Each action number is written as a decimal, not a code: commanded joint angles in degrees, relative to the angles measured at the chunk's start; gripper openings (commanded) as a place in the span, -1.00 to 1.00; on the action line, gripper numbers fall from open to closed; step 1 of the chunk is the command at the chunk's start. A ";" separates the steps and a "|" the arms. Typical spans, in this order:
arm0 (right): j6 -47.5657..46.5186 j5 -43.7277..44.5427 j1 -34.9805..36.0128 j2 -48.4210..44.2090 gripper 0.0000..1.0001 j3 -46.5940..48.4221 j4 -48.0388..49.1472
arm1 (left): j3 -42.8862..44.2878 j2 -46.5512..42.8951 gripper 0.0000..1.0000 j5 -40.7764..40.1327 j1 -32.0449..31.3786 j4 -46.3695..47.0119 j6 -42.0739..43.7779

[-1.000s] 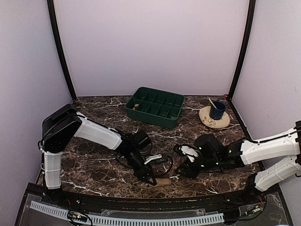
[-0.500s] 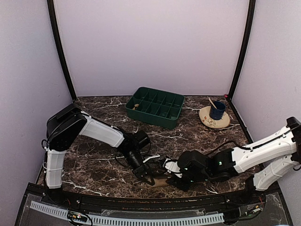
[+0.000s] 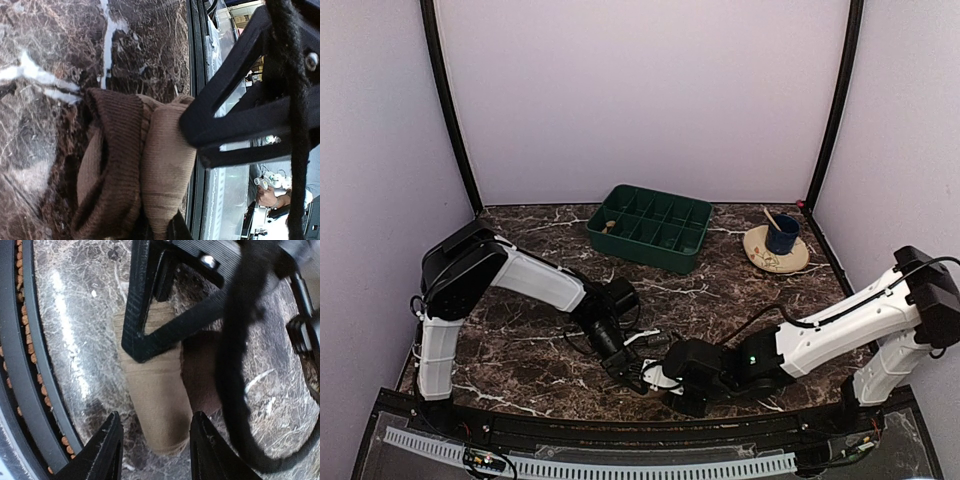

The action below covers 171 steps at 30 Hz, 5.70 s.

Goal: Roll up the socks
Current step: Roll the sock at the center of the board, then pick up the sock from the center of the board.

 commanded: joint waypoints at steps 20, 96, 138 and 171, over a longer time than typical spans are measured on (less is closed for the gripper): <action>-3.92 -4.95 -2.70 7.06 -1.00 2.39 -1.55 | -1.48 3.78 -1.00 -11.30 0.12 -5.34 -0.05; 16.13 -64.12 -29.15 15.96 -1.00 -0.91 4.72 | -24.31 -28.79 -0.11 -64.37 -23.54 30.60 16.08; 17.25 -69.06 -29.85 19.07 -1.00 -0.95 5.56 | -20.42 -16.82 -0.32 -69.14 -27.74 39.88 24.36; 18.58 -65.33 -33.57 12.47 -0.40 -4.91 3.94 | -15.71 -13.01 -1.00 -62.01 -24.31 26.50 18.90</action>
